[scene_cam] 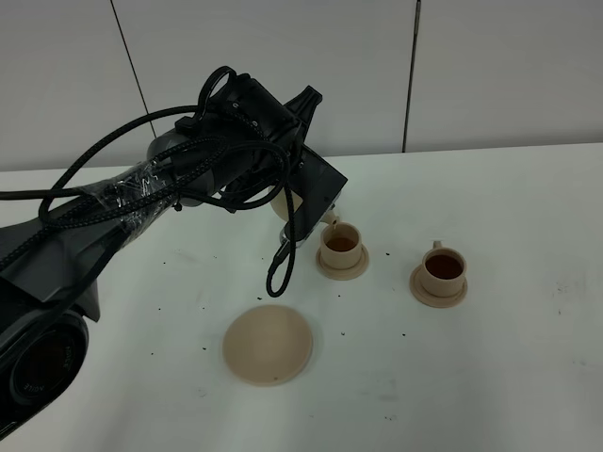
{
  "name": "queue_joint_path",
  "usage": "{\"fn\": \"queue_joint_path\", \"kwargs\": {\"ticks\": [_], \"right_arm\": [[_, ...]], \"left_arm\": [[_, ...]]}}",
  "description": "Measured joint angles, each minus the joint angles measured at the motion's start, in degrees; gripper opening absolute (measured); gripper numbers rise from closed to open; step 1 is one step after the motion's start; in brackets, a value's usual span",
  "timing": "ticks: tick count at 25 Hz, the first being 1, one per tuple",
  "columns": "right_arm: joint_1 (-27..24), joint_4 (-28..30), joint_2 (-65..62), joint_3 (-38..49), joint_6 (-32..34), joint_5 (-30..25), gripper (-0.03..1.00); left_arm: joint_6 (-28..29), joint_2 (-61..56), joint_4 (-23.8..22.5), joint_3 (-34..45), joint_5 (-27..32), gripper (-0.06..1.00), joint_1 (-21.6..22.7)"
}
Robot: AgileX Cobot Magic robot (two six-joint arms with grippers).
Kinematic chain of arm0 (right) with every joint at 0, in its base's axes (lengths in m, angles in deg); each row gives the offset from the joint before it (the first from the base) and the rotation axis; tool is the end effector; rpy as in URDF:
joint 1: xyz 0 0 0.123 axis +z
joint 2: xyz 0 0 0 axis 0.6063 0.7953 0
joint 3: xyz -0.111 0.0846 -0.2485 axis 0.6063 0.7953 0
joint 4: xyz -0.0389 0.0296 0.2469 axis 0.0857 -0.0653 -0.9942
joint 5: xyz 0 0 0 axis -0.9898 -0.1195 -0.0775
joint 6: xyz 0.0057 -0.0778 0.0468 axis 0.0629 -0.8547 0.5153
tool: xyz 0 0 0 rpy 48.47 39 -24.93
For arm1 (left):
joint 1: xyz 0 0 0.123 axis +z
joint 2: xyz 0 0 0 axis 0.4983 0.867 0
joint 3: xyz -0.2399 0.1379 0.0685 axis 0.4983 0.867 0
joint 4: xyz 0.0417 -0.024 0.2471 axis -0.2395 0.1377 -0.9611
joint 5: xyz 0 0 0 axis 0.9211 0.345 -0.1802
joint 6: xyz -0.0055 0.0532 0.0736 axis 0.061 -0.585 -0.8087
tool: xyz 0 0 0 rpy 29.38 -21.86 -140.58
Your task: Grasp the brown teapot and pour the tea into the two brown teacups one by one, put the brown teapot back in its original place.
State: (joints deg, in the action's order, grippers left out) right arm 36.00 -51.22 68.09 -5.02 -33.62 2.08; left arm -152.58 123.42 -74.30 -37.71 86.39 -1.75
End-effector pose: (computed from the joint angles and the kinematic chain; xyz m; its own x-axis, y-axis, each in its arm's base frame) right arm -0.0044 0.0073 0.2727 -0.4700 0.1235 -0.8740 0.0053 0.9905 0.1372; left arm 0.4583 -0.2448 0.2253 0.4866 0.7257 0.4865 0.4696 -0.6868 0.5548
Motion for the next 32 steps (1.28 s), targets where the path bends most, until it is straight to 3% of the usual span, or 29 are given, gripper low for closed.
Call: {"fn": "queue_joint_path", "kwargs": {"ticks": [32], "right_arm": [[0.0, 0.0, 0.0, 0.0, 0.0, 0.0, 0.24]], "left_arm": [[-4.1, 1.8, 0.1, 0.0, -4.0, 0.17, -0.9]]}}
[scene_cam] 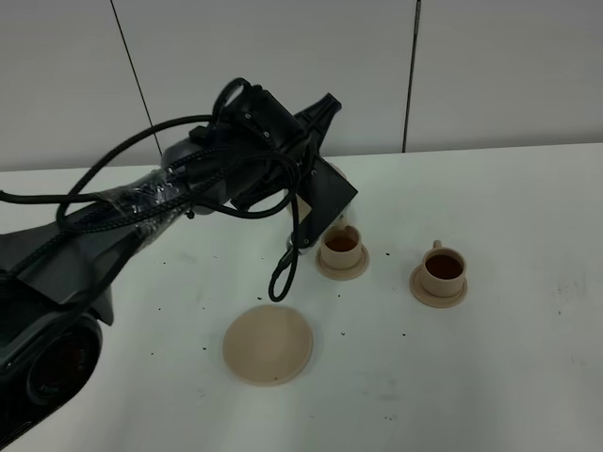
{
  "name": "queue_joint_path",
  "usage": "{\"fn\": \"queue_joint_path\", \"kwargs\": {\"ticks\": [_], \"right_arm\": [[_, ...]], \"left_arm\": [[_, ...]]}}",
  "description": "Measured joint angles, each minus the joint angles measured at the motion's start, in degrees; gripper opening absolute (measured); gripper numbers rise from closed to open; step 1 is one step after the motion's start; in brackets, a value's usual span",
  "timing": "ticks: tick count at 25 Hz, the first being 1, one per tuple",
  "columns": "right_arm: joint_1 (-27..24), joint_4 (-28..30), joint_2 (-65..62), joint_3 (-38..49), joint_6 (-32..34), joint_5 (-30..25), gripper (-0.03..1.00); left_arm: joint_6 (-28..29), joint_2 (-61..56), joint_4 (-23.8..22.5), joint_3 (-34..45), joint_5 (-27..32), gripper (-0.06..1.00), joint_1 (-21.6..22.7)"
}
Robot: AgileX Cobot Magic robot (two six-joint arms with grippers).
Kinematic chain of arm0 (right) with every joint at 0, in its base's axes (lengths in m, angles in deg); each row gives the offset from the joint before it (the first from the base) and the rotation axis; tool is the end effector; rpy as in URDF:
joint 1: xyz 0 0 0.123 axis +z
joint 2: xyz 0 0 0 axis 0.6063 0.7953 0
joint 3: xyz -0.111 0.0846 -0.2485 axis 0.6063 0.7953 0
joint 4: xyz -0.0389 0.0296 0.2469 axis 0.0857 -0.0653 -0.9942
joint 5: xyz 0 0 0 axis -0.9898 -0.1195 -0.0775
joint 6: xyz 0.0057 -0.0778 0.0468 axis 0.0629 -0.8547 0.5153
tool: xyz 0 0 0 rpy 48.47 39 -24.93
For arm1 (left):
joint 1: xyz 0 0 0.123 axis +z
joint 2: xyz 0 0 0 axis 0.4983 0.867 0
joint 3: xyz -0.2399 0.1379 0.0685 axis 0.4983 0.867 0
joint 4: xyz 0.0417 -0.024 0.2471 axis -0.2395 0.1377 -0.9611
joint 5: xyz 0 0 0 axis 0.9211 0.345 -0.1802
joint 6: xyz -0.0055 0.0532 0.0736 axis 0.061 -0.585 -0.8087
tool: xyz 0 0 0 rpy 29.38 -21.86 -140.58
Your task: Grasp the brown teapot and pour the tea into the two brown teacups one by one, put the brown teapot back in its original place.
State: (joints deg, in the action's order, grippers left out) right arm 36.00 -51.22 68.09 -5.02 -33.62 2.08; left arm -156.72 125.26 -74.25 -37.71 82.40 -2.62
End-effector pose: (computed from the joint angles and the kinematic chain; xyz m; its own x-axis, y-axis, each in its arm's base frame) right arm -0.0044 0.0073 0.2727 -0.4700 0.1235 -0.8740 0.0053 0.9905 0.1372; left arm 0.4595 -0.2583 0.2118 0.5453 0.6575 0.5199 0.3851 -0.7474 0.5413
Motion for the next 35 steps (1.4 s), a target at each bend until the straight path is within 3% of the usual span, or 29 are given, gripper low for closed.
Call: {"fn": "queue_joint_path", "kwargs": {"ticks": [35], "right_arm": [[0.0, 0.0, 0.0, 0.0, 0.0, 0.0, 0.24]], "left_arm": [[-0.1, 0.4, -1.5, 0.0, -0.2, 0.17, -0.1]]}}
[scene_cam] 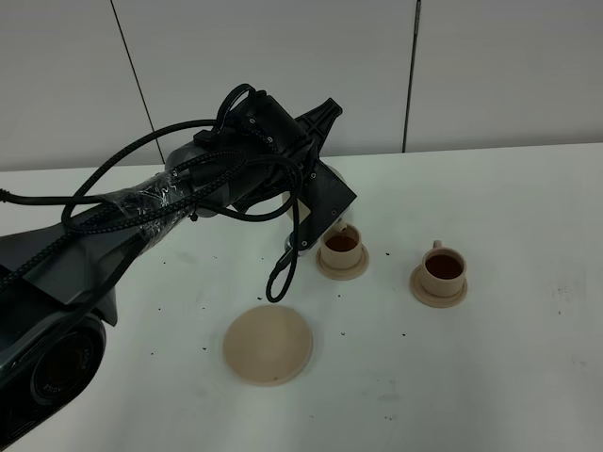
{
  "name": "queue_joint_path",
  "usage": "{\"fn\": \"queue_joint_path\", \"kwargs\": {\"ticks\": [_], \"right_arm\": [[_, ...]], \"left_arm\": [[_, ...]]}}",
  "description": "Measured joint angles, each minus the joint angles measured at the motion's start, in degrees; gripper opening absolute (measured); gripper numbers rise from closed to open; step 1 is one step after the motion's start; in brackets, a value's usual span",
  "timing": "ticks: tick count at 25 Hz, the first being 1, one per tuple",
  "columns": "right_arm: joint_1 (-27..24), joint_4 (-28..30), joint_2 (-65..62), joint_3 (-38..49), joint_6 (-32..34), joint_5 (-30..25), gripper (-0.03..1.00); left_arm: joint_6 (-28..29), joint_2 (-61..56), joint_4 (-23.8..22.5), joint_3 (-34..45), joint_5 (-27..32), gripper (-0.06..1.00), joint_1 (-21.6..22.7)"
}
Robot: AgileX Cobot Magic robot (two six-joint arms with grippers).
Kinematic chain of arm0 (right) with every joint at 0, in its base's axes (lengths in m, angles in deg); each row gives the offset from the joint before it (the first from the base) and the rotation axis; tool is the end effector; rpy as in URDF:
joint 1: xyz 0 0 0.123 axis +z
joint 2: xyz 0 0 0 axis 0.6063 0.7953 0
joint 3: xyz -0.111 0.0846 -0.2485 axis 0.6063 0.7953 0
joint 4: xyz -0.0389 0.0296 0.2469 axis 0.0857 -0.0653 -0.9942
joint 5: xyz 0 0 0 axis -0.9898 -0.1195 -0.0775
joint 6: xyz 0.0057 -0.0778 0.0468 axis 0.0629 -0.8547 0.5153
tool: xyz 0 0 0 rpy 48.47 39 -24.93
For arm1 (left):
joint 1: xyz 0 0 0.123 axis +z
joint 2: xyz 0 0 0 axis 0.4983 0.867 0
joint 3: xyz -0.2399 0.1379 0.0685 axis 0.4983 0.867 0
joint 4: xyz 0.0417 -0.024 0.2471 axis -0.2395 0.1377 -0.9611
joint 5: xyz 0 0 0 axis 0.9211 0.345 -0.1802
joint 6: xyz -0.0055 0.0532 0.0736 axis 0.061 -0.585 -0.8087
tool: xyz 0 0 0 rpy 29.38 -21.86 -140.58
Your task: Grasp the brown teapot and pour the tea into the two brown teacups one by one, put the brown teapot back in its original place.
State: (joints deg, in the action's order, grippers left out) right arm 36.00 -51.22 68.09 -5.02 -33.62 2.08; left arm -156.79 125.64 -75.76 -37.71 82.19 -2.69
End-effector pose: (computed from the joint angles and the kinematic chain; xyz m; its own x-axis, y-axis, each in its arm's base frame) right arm -0.0044 0.0073 0.2727 -0.4700 0.1235 -0.8740 0.0053 0.9905 0.1372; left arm 0.4606 -0.2585 0.2092 0.5464 0.6391 0.5413 0.3717 -0.7642 0.5271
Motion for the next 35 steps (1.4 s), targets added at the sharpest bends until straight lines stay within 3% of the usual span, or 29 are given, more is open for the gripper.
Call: {"fn": "queue_joint_path", "kwargs": {"ticks": [35], "right_arm": [[0.0, 0.0, 0.0, 0.0, 0.0, 0.0, 0.24]], "left_arm": [[-0.5, -1.7, 0.0, 0.4, 1.4, 0.17, 0.0]]}}
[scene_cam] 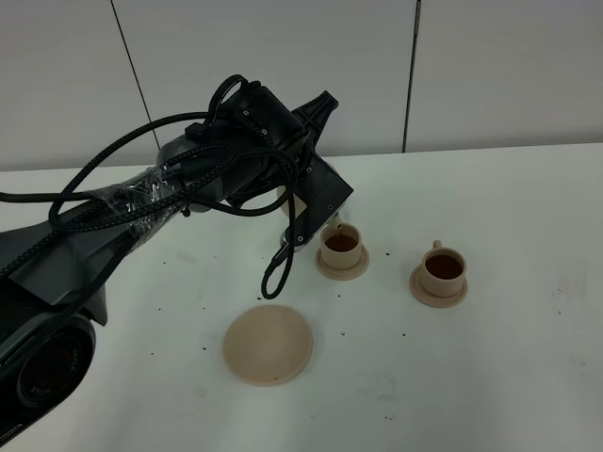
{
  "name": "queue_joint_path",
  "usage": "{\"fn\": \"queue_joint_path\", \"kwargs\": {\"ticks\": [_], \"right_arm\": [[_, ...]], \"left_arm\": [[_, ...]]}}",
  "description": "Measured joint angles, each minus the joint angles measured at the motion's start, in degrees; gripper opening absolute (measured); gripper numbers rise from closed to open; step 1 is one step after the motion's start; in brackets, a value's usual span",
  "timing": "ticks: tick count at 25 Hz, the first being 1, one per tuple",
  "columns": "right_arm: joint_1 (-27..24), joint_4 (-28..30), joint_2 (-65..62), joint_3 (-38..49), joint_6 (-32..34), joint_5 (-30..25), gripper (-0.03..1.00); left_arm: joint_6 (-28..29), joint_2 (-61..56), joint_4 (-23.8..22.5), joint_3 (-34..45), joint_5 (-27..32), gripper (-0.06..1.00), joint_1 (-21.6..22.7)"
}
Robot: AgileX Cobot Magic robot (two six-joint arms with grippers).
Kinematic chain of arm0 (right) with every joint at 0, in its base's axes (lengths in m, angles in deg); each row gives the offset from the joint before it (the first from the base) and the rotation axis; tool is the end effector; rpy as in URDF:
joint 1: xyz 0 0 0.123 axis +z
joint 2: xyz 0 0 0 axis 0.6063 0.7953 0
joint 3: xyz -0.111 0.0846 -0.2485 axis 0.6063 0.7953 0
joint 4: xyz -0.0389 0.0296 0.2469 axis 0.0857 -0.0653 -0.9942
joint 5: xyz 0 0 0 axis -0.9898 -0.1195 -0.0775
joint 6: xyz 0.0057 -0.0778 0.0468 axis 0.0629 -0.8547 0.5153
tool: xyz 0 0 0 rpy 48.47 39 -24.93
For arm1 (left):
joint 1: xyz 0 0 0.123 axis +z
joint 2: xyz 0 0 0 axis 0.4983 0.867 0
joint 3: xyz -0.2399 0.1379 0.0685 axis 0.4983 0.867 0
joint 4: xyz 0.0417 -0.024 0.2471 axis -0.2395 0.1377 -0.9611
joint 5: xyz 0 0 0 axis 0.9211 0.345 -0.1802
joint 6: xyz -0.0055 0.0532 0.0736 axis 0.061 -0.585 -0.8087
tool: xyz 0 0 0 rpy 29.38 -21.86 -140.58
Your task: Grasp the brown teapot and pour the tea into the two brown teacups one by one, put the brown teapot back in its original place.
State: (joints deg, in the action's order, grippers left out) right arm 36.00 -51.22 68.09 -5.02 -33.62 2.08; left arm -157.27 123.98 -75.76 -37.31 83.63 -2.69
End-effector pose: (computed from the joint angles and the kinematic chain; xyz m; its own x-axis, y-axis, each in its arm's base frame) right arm -0.0044 0.0073 0.2727 -0.4700 0.1235 -0.8740 0.0053 0.9905 0.1372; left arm 0.4570 -0.2549 0.2211 0.5389 0.6392 0.5486 0.3763 -0.7653 0.5221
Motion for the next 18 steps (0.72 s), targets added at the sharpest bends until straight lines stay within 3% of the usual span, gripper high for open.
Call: {"fn": "queue_joint_path", "kwargs": {"ticks": [18], "right_arm": [[0.0, 0.0, 0.0, 0.0, 0.0, 0.0, 0.24]], "left_arm": [[-3.4, 0.0, 0.0, 0.0, -0.6, 0.17, -0.1]]}}
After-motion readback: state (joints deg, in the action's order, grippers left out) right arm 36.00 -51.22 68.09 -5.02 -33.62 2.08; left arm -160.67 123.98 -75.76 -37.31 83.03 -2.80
